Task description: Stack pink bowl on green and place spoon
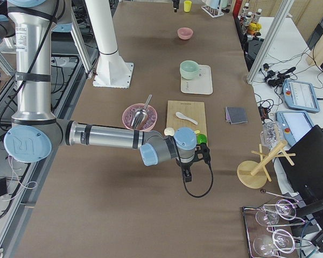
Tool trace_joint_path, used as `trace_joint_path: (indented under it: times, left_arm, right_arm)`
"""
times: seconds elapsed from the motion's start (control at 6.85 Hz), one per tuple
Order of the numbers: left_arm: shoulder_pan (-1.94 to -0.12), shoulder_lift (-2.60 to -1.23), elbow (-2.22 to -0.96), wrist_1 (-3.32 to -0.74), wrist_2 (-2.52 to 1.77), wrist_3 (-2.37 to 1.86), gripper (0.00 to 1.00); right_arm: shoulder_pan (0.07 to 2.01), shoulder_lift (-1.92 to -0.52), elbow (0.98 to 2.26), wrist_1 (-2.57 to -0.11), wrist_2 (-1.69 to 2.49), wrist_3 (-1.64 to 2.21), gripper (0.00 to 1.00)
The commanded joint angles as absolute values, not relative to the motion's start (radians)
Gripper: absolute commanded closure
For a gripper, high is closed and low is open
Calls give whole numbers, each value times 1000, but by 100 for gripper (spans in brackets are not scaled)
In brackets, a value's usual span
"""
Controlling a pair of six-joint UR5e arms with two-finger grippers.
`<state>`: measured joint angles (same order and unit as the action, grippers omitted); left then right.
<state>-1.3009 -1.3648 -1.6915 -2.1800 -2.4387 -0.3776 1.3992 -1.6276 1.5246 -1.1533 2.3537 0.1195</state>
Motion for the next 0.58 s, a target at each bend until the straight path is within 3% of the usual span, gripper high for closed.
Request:
trace_joint_path:
  times: [0.0,0.44]
  left_arm:
    - [-1301,-1365,-1698,-2186,-2447,-377,2]
    - [-1301,-1367,-1689,-2289,-2493,-377,2]
  right_arm:
    - [1390,-1628,1525,-1149,2356,120,0]
    - [1390,-1628,1525,-1141,2355,120,0]
